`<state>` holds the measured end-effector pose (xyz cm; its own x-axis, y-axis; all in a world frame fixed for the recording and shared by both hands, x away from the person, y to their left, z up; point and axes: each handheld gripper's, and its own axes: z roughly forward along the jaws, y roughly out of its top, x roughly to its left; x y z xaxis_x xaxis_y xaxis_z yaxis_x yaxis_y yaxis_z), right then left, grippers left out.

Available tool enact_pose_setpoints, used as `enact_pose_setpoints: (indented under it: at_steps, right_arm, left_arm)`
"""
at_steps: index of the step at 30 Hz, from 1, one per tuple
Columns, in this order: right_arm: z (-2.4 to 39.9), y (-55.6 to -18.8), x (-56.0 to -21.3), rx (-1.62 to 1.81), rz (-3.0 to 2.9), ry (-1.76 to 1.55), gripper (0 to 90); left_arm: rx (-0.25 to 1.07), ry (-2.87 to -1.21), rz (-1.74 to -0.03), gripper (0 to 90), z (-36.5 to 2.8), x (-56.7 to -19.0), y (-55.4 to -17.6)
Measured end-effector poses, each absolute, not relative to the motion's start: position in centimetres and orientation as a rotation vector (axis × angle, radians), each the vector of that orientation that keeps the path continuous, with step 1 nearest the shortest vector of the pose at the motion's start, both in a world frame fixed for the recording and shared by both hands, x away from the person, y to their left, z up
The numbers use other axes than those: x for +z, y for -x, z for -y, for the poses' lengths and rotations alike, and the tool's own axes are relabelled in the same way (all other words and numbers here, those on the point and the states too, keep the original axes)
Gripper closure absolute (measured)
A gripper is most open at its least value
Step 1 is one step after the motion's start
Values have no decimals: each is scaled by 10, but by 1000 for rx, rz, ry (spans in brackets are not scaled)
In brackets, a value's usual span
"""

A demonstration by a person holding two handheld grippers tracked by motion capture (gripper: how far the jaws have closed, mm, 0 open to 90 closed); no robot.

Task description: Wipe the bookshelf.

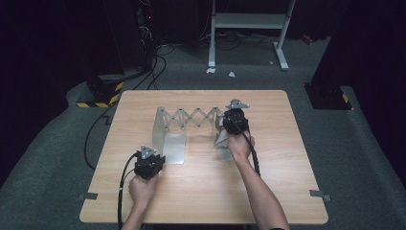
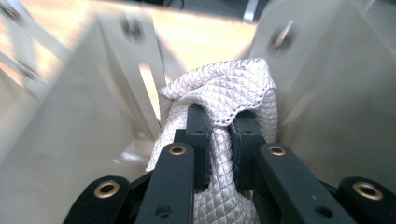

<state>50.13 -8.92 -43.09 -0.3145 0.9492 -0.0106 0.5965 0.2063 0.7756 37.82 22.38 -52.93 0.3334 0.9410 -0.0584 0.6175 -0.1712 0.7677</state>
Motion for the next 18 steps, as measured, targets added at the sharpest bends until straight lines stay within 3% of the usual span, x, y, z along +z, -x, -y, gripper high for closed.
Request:
enact_pose_setpoints:
  at_steps: [6,10,18]
  right_arm:
    - [87,-499,-413,971,-1975,-1375,814]
    - [77,-501,-435,908,-2044,-1345,814]
    - [71,-506,-494,806,-2142,-1448,815]
  left_arm:
    - [590,-1884,-1374,718,-222,-530,-378]
    - [622,-1903,-1375,562,-219,-530,-378]
    - [629,-1901,-1404,467,-220,-529,-378]
